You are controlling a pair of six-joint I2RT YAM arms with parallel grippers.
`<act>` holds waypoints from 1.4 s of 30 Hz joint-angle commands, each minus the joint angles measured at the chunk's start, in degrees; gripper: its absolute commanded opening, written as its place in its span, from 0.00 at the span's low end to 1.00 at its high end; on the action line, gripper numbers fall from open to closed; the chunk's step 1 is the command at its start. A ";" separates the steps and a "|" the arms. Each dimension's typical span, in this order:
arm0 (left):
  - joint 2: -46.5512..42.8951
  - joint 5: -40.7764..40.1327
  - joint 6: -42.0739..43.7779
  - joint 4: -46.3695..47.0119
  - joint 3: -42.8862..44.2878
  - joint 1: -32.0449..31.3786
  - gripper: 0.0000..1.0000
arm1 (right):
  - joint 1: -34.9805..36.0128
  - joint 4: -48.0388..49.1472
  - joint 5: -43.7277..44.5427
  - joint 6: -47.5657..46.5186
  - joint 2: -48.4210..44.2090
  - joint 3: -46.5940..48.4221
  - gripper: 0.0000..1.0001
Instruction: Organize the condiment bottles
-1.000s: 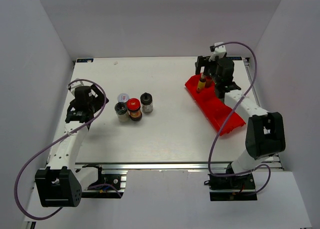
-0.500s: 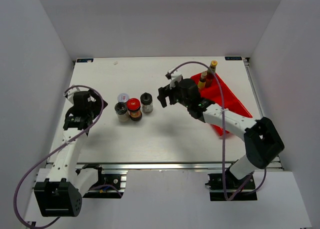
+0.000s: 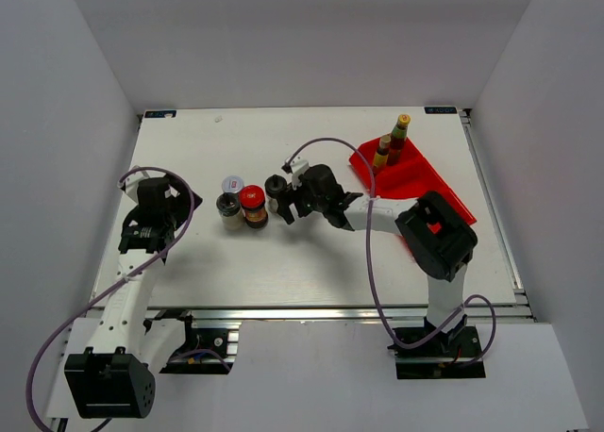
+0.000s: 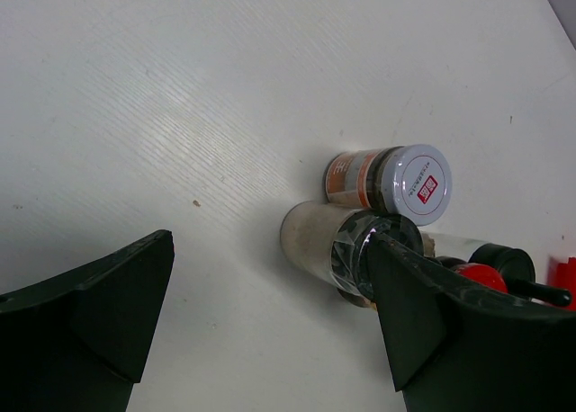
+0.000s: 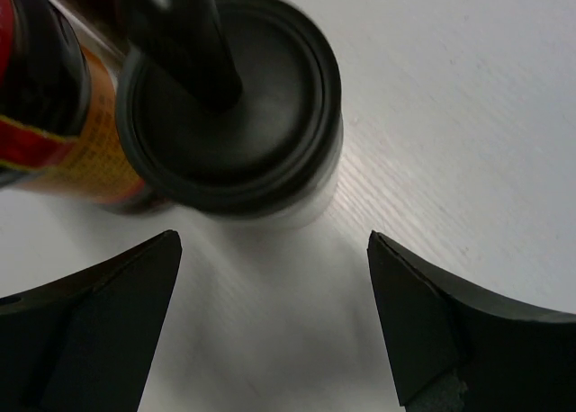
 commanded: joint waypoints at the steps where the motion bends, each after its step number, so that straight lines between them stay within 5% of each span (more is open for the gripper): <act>1: -0.19 0.42 0.58 1.21 -0.40 -0.01 0.98 | 0.01 10.37 -3.47 -0.35 2.27 3.79 0.89; 22: 0.86 -1.25 0.93 1.48 0.31 -0.01 0.98 | 0.01 31.39 -1.54 0.88 11.95 5.74 0.85; 27: 0.95 -1.34 1.02 1.57 0.48 -0.01 0.98 | 0.01 31.83 -1.37 1.49 9.32 3.72 0.63; 34: 0.69 -0.81 1.11 1.30 0.66 -0.01 0.98 | 0.01 31.48 3.28 2.72 2.73 -1.81 0.55; 42: -0.02 0.42 1.37 1.92 0.48 -0.01 0.98 | -1.22 21.39 18.23 3.60 -16.16 -12.98 0.47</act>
